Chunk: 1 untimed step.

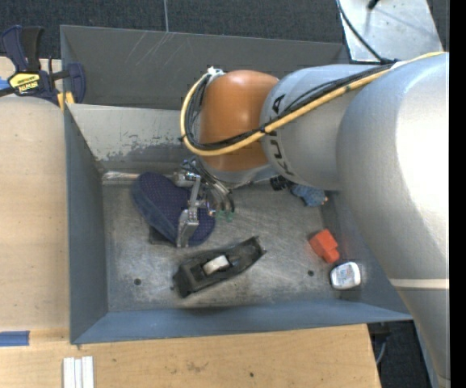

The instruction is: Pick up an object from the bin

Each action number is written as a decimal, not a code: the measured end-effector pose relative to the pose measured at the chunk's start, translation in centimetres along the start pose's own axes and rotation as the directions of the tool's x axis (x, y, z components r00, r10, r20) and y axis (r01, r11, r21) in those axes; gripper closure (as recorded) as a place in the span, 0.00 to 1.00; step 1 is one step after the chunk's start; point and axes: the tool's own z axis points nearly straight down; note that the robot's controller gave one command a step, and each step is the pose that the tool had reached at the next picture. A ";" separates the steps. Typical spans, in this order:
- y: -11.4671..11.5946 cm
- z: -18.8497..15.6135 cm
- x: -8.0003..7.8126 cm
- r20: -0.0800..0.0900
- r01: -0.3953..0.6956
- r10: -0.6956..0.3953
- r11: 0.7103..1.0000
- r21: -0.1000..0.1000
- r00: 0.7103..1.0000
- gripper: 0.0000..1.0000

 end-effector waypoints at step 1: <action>-1.0 0.7 -2.5 -0.024 -0.343 0.343 0.939 0.001 0.939 0.00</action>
Offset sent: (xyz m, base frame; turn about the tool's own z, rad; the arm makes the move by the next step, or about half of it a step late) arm 0.0247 -0.0194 -0.0126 0.3620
